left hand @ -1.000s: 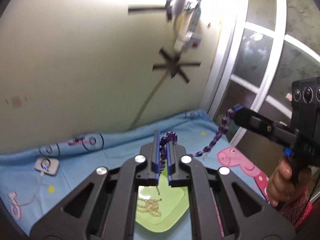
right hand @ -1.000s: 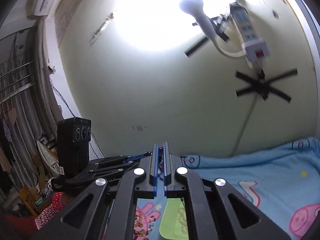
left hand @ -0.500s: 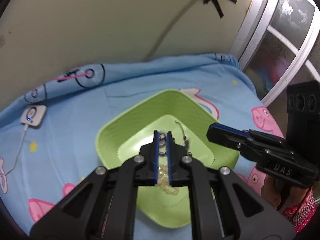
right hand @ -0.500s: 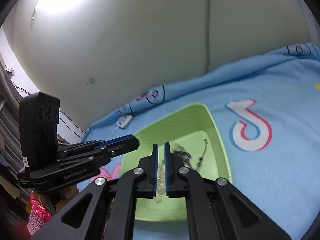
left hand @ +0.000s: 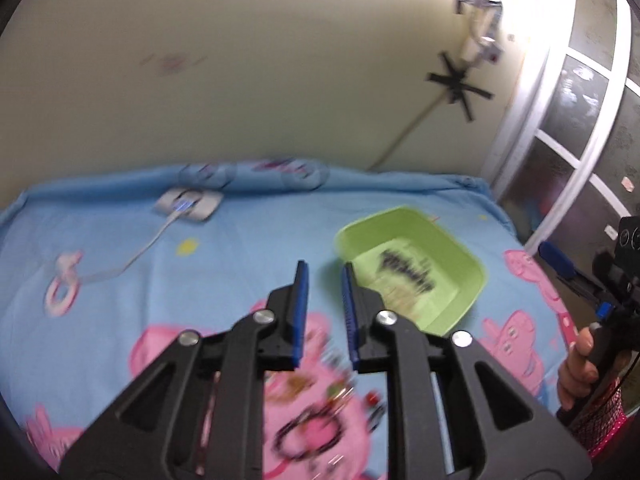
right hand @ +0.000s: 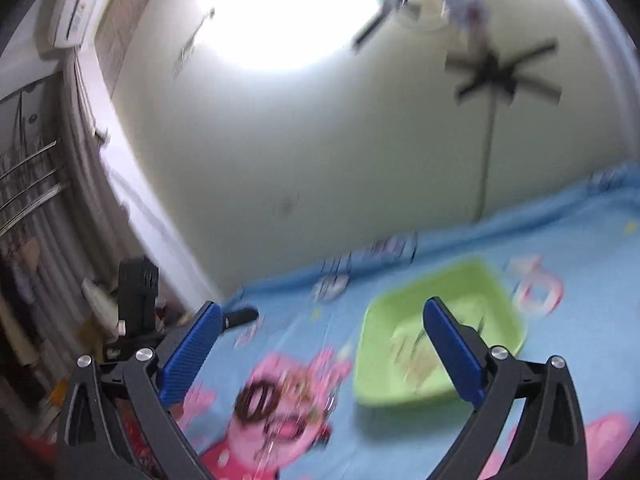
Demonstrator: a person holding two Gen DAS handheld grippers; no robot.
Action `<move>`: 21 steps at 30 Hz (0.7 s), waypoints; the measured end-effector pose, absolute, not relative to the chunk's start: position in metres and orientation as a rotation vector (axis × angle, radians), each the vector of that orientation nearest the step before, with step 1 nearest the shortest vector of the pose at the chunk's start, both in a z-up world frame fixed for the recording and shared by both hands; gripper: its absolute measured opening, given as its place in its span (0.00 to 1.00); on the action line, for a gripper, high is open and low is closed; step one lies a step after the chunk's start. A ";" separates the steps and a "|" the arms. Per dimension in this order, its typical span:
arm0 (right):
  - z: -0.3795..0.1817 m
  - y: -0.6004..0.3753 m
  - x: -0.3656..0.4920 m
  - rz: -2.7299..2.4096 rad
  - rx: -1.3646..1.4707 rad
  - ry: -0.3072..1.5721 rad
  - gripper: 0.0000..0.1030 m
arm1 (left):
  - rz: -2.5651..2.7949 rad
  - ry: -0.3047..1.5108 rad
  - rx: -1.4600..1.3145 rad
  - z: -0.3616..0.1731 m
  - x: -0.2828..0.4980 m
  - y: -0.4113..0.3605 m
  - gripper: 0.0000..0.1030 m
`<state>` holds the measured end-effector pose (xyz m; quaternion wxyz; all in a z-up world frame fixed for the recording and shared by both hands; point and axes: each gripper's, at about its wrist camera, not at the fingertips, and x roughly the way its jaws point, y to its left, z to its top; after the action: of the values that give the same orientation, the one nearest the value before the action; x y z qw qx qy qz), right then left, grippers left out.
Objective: Organize jewelry
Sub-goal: 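Lower the purple bead necklace into the green basket and release it, then grasp the multicolour bead strand with the left tool and carry it to the basket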
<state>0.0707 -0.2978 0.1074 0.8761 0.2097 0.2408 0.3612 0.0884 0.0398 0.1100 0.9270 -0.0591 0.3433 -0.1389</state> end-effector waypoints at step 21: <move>0.002 -0.143 0.107 0.648 -0.131 0.890 0.23 | -0.338 0.904 -0.061 -0.007 0.037 0.025 0.21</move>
<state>0.1066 -0.1425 0.0023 0.8501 -0.0624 0.4228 0.3078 0.0373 0.0248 -0.0068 0.8852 -0.0294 0.4347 -0.1627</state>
